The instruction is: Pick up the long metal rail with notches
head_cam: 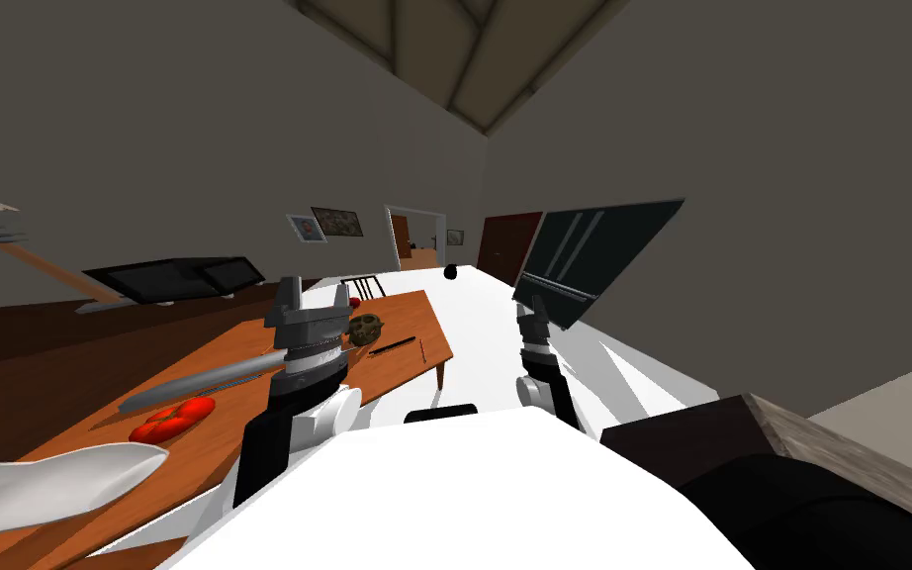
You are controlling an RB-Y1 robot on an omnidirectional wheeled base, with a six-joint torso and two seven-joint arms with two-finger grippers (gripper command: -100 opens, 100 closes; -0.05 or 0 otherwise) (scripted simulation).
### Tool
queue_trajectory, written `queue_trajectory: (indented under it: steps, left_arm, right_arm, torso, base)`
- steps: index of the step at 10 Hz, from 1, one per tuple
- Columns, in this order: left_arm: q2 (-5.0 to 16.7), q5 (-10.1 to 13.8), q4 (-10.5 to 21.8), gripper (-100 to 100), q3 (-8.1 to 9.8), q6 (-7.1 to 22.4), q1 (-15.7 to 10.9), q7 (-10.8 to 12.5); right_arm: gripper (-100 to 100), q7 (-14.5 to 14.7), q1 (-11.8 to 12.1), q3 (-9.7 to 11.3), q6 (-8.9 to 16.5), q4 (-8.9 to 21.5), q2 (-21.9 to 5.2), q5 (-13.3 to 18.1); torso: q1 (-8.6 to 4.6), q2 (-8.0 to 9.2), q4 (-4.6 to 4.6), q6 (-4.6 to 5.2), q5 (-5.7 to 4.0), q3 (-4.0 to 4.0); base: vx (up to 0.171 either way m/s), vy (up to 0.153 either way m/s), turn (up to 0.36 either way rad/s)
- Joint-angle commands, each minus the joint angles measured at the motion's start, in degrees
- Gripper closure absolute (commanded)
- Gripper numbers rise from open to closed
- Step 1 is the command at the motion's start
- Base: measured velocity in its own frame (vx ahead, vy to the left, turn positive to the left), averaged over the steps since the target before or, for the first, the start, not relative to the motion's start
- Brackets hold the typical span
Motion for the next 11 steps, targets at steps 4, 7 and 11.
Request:
queue_trajectory:
  steps: [4, 7, 11]
  left_arm:
    - [6.1, 5.7, 4.6, -100, -2.34, 5.8, -0.7, 0.3]
    - [9.3, 8.8, 7.7, -100, -3.30, 9.0, -1.4, 0.8]
    - [14.7, 14.6, 13.5, -100, -4.67, 14.6, -3.0, 2.0]
  right_arm:
    - [0, 0.0, 0.0, 0.0, 0.0, 0.0, 0.0, 0.0]
    - [0, 0.0, 0.0, 0.0, 0.0, 0.0, 0.0, 0.0]
    - [0, 0.0, 0.0, 0.0, 0.0, 0.0, 0.0, 0.0]
  torso:
    - [0.16, 0.25, 0.05, 0.01, 0.04, 0.14]
    - [0.16, 0.21, 0.05, -0.01, 0.04, 0.12]
    - [0.24, 0.12, 0.03, -0.02, 0.06, 0.08]
  base:
    - [-0.060, 0.033, -0.130]
    - [-0.051, 0.036, -0.102]
    - [-0.042, 0.050, -0.165]
